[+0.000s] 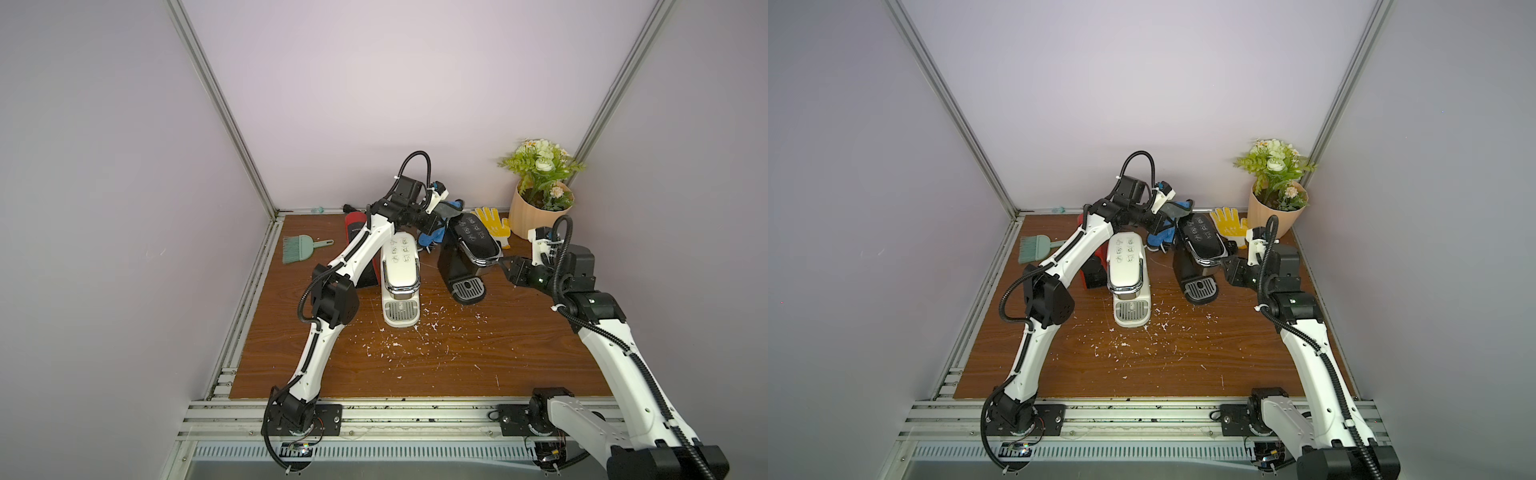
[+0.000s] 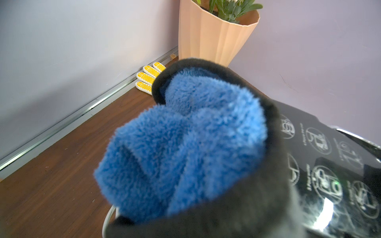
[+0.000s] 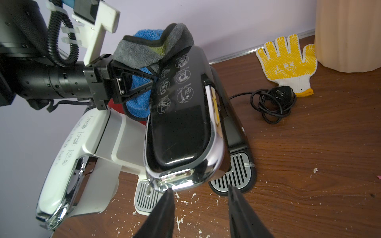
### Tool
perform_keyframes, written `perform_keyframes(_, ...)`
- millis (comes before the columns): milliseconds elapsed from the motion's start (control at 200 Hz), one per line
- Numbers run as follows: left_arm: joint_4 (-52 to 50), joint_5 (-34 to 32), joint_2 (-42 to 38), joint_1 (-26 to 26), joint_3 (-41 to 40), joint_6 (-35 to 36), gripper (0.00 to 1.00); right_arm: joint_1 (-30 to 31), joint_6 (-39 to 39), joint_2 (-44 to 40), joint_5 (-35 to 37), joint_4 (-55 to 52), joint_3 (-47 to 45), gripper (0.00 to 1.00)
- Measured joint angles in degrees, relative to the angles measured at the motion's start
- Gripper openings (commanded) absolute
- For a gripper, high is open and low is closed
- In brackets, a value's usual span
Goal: Wipe the surface of a coffee machine
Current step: Wipe the dirt from the surface of the coffee machine.
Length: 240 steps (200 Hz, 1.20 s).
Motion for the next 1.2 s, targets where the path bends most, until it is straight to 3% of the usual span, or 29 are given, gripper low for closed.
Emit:
perform_keyframes(485, -0.07, 0.76, -0.02, 0.0, -3.1, -0.94, 0.0, 0.0, 0.02, 0.0, -0.04, 0.0, 0.0, 0.46)
perform_keyframes(826, -0.48, 3.26, -8.76, 0.0, -3.02, -2.89, 0.0, 0.0, 0.07, -0.02, -0.66, 0.17, 0.0, 0.46)
perform_keyframes(1001, -0.33, 5.44, -13.7, -0.15, -4.13, -4.37, 0.0, 0.0, 0.72, -0.39, -6.21, 2.89, 0.0, 0.48)
perform_keyframes(1201, -0.09, 6.36, -22.23, -2.16, -15.37, -4.04, 0.0, 0.04, 3.78, -1.46, -14.51, 10.19, 0.92, 0.57)
